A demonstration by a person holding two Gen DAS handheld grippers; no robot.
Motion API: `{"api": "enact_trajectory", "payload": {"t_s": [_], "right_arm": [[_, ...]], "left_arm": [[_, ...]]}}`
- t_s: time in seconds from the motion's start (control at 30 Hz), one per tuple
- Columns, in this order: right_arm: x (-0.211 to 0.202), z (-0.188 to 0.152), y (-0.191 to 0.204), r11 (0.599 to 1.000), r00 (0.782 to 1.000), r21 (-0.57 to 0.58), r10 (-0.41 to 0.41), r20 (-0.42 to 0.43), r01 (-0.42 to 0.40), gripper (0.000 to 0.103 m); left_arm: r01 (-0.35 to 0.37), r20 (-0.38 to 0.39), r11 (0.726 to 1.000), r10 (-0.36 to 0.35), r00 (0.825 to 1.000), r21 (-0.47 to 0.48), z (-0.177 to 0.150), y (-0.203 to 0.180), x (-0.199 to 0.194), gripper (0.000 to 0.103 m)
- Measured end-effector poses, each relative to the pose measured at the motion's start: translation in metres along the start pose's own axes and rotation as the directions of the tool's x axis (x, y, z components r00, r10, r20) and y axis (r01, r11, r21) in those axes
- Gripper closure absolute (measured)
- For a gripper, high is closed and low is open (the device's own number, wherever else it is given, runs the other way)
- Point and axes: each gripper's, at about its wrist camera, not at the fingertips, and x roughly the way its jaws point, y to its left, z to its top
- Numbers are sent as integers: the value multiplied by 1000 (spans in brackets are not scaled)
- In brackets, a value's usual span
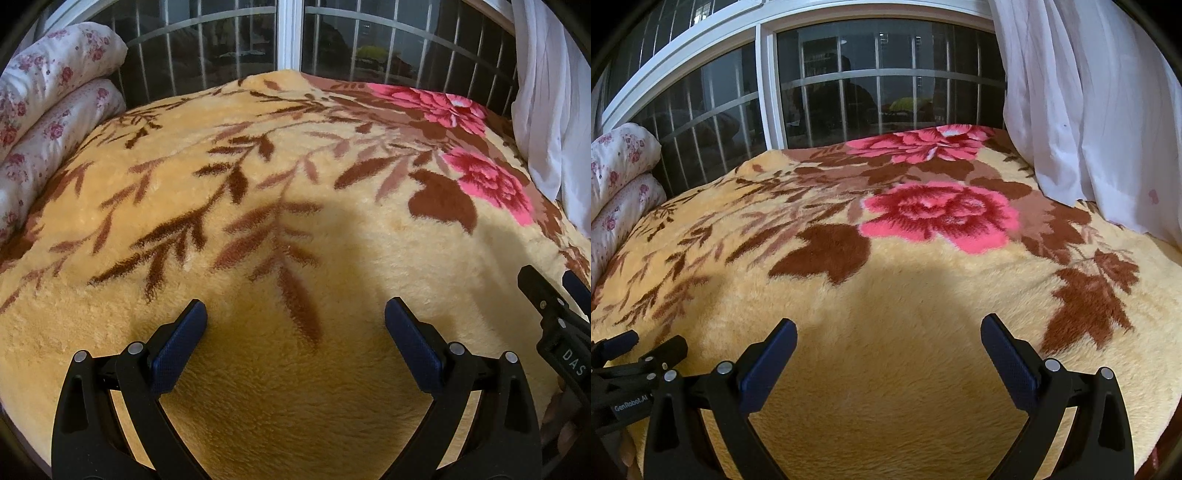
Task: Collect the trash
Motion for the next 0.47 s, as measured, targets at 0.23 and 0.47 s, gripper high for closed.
{"api": "enact_trajectory", "payload": {"t_s": [0.23, 0.47], "right_arm": [[1, 0, 0, 1000, 1000, 4, 5, -3, -5, 5], [1, -1, 0, 1000, 1000, 1, 5, -6, -5, 5]], "left_arm": [[-15, 15, 1000, 15, 1000, 1, -1, 0, 0, 9], [22, -14, 999, -22, 1000, -32, -1, 5, 4, 9]]}}
